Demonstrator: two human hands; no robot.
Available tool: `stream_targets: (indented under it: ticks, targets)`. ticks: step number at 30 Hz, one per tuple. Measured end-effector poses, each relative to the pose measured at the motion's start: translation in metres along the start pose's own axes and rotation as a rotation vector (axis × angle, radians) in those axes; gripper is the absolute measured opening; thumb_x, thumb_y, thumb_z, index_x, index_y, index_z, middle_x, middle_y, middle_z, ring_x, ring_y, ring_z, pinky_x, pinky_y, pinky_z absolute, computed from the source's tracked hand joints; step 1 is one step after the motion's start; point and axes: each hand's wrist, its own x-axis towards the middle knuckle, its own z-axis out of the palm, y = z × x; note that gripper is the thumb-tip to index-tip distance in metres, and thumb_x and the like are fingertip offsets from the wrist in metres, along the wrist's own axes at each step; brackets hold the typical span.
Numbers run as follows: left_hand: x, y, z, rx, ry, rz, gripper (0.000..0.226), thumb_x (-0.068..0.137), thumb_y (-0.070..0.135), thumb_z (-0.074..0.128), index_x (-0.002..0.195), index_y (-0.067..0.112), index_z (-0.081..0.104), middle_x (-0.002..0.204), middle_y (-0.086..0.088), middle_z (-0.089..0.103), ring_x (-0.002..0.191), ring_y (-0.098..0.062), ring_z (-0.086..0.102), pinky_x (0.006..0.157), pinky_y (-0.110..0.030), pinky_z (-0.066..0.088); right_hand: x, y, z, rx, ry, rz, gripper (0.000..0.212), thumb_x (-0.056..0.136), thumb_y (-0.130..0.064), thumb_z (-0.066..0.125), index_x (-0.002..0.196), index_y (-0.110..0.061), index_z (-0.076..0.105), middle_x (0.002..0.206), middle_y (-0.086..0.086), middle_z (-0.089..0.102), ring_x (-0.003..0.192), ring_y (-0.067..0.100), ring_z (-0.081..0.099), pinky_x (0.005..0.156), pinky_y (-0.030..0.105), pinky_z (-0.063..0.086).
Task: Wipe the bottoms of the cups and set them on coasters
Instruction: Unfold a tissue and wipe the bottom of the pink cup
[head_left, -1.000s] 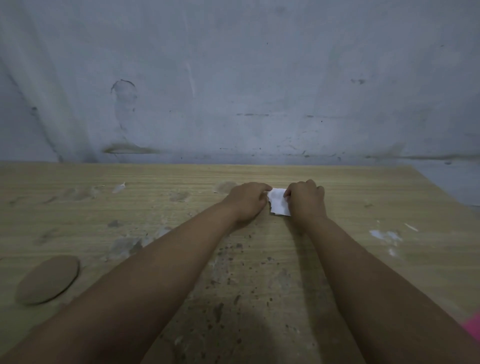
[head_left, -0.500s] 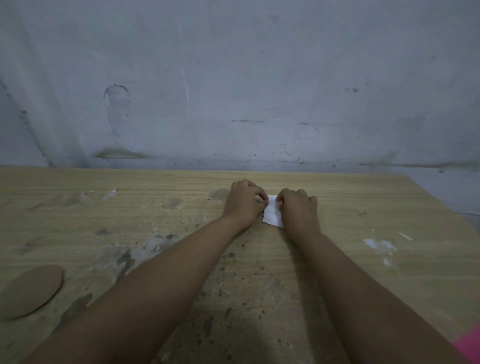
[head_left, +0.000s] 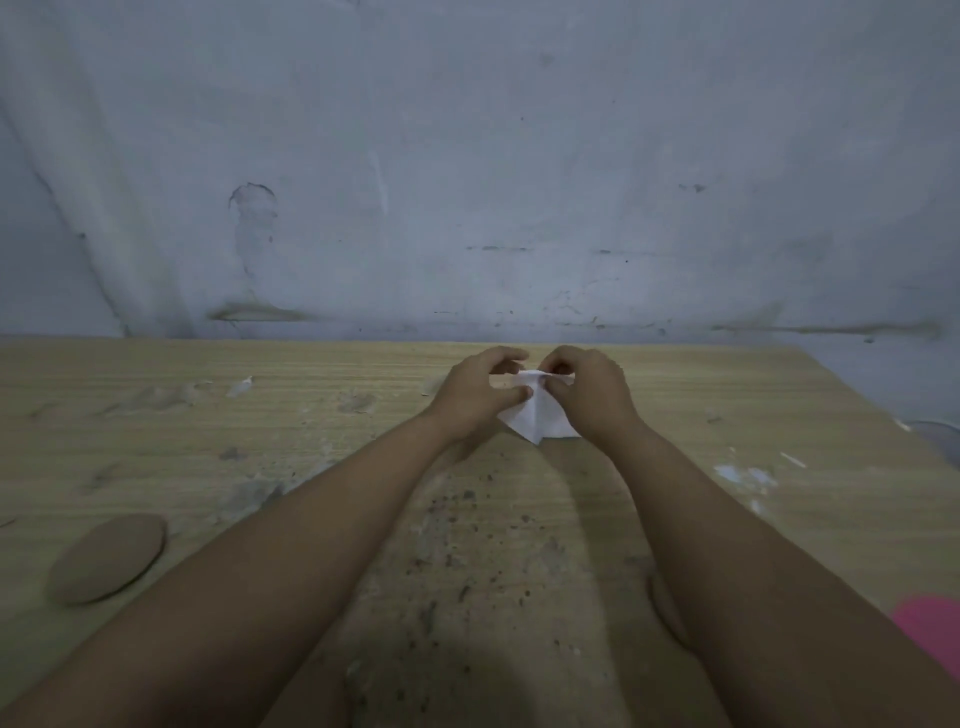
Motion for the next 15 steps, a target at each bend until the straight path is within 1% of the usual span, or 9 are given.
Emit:
stream_targets:
  ticks: [1, 3, 5, 6, 7, 9, 11, 13, 15]
  targets:
    - [-0.003, 0.004, -0.003, 0.014, -0.024, 0.024, 0.026, 0.085, 0.014, 0.066, 0.111, 0.014, 0.066, 0.094, 0.004, 0.064, 0.087, -0.006, 0.056, 0.067, -0.008, 0.038, -0.002, -0.006, -0.004, 0.063, -0.011, -0.006, 0.008, 0.084, -0.014, 0.06, 0.086, -0.016, 0.067, 0.092, 0.005, 0.069, 0.087, 0.02, 0.06, 0.075, 0.031, 0.045]
    - [-0.01, 0.014, -0.012, 0.036, -0.01, 0.049, 0.007, 0.086, 0.016, 0.065, 0.087, 0.01, 0.069, 0.069, 0.003, 0.054, 0.064, -0.007, 0.046, 0.058, -0.021, 0.033, -0.009, -0.019, -0.013, 0.147, -0.02, -0.01, 0.008, 0.085, -0.01, 0.06, 0.09, -0.012, 0.067, 0.083, 0.007, 0.068, 0.076, 0.016, 0.057, 0.064, 0.026, 0.039]
    - [-0.017, 0.024, -0.02, -0.011, 0.029, 0.035, 0.028, 0.086, 0.015, 0.066, 0.06, 0.013, 0.056, 0.053, 0.009, 0.039, 0.052, -0.005, 0.033, 0.051, -0.023, 0.023, -0.016, -0.032, -0.022, 0.266, -0.011, 0.027, 0.014, 0.088, -0.012, 0.059, 0.101, -0.01, 0.062, 0.066, 0.002, 0.058, 0.065, 0.013, 0.051, 0.057, 0.023, 0.037]
    - [-0.022, 0.029, -0.024, -0.041, 0.048, 0.023, 0.037, 0.086, 0.014, 0.067, 0.053, 0.018, 0.049, 0.047, 0.011, 0.034, 0.048, -0.002, 0.03, 0.049, -0.02, 0.021, -0.019, -0.038, -0.027, 0.349, -0.001, 0.057, 0.019, 0.088, -0.015, 0.061, 0.106, -0.011, 0.06, 0.064, 0.0, 0.054, 0.065, 0.013, 0.051, 0.056, 0.02, 0.038]
    - [-0.028, 0.037, -0.029, -0.076, 0.063, 0.016, 0.041, 0.085, 0.014, 0.067, 0.051, 0.02, 0.046, 0.043, 0.012, 0.034, 0.045, -0.001, 0.03, 0.047, -0.018, 0.022, -0.024, -0.046, -0.033, 0.422, 0.012, 0.08, 0.023, 0.087, -0.019, 0.063, 0.109, -0.012, 0.059, 0.068, 0.001, 0.055, 0.069, 0.013, 0.053, 0.057, 0.018, 0.039]
    - [-0.039, 0.052, -0.04, -0.158, 0.086, 0.002, 0.029, 0.084, 0.016, 0.069, 0.058, 0.012, 0.057, 0.05, 0.014, 0.043, 0.05, -0.002, 0.039, 0.05, -0.017, 0.029, -0.034, -0.059, -0.045, 0.514, 0.012, 0.099, 0.029, 0.083, -0.023, 0.068, 0.109, -0.013, 0.06, 0.088, 0.001, 0.06, 0.08, 0.013, 0.056, 0.063, 0.02, 0.043]
    - [-0.05, 0.066, -0.05, -0.242, 0.113, -0.002, 0.021, 0.083, 0.017, 0.071, 0.068, 0.004, 0.061, 0.06, 0.003, 0.05, 0.058, -0.011, 0.044, 0.056, -0.024, 0.035, -0.044, -0.07, -0.055, 0.586, -0.005, 0.124, 0.027, 0.081, -0.017, 0.071, 0.106, -0.011, 0.063, 0.096, 0.003, 0.063, 0.086, 0.017, 0.059, 0.069, 0.027, 0.048]
    - [-0.064, 0.077, -0.059, -0.296, 0.144, -0.021, 0.023, 0.083, 0.013, 0.07, 0.064, 0.012, 0.058, 0.052, 0.011, 0.05, 0.054, -0.008, 0.045, 0.057, -0.025, 0.038, -0.056, -0.081, -0.062, 0.672, -0.003, 0.15, 0.018, 0.08, -0.01, 0.069, 0.097, -0.005, 0.065, 0.093, 0.011, 0.066, 0.085, 0.024, 0.061, 0.073, 0.036, 0.05]
    - [-0.076, 0.088, -0.067, -0.324, 0.159, -0.014, 0.023, 0.083, 0.013, 0.07, 0.063, 0.015, 0.058, 0.049, 0.014, 0.052, 0.053, -0.007, 0.048, 0.058, -0.025, 0.042, -0.065, -0.09, -0.066, 0.711, 0.009, 0.158, 0.015, 0.082, -0.009, 0.066, 0.09, 0.005, 0.065, 0.084, 0.013, 0.062, 0.078, 0.023, 0.057, 0.069, 0.036, 0.045]
